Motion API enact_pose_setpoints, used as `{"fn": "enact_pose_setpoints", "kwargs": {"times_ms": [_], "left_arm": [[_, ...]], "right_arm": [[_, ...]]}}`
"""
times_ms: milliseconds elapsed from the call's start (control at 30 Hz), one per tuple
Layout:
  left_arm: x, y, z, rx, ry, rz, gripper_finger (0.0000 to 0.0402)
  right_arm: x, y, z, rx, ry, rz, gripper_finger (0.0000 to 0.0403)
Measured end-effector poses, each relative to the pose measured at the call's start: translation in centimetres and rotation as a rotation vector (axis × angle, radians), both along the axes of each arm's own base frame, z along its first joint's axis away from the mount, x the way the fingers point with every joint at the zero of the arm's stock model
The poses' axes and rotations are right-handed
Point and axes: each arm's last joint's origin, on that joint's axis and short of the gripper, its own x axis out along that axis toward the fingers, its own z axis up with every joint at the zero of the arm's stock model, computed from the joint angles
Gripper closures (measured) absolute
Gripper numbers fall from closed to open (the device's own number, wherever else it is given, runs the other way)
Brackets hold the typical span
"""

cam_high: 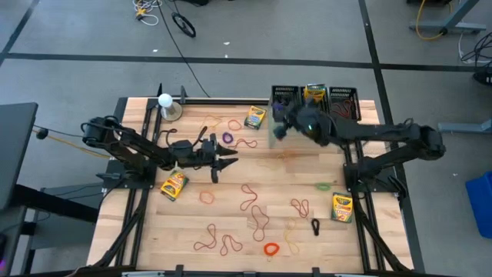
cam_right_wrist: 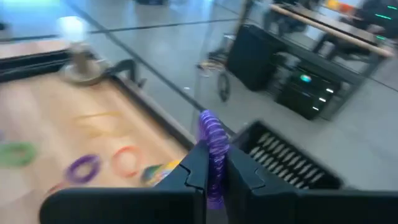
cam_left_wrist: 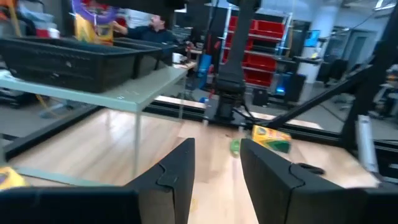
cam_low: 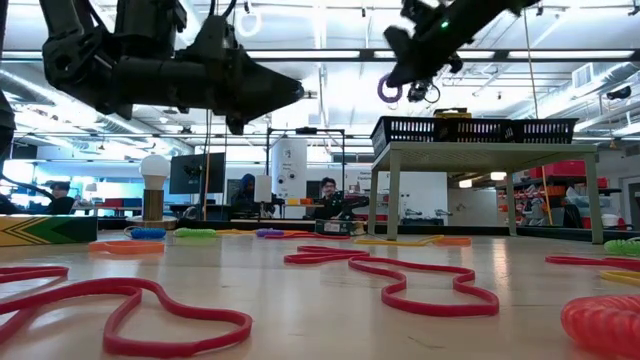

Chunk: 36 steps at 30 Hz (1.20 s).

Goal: Pick & Place Office Desk Supplies
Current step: Put the bottom purple spring keychain into the left black basket on the shelf, then put the red rubber band into the right black basket on the shelf

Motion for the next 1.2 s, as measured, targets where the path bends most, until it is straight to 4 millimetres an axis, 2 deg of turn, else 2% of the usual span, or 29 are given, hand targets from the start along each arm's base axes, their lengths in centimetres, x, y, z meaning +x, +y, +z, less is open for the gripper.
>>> {"fn": "enact_pose_setpoints", "kwargs": {"times_ms": [133, 333, 467, 667, 833, 933, 1033, 1200], "left_arm": [[0.1, 0.2, 0.1, 0.031, 0.006, 0.055, 0.0267], [0.1, 0.2, 0.0, 0.014, 0.012, 0.067, 0.0267], [0.1, 0.3, -0.1, 0.008, 0.015, 0.094, 0.0267], [0.1, 0.4, -0.1, 0.021, 0.02, 0.129, 0.0267], [0.0, 0.4, -0.2, 0.02, 0.029, 0.153, 0.0267], [0.0, 0.5, -0.2, 0.021, 0.038, 0.164, 0.0267], [0.0, 0.5, -0.3, 0.035, 0.043, 0.166, 0.0267], [0.0, 0.6, -0.3, 0.061, 0.05, 0.176, 0.0267]], "right_arm": [[-0.1, -2.8, -0.5, 0.021, 0.067, -0.083, 0.0375], [-0.2, -5.3, -2.2, 0.087, 0.132, -0.11, 0.0361], [-0.2, -5.4, -2.3, 0.083, 0.137, -0.121, 0.0324], [-0.6, -5.1, -1.6, 0.054, 0.135, -0.145, 0.0245], [-1.5, -4.0, 0.0, 0.03, 0.081, -0.118, 0.0201], [-2.4, -2.3, 1.5, 0.024, 0.046, -0.043, 0.0208], [-3.1, -0.2, 1.9, 0.058, 0.019, 0.065, 0.0242], [-3.9, 3.8, -1.2, 0.121, 0.016, 0.262, 0.0336]]}}
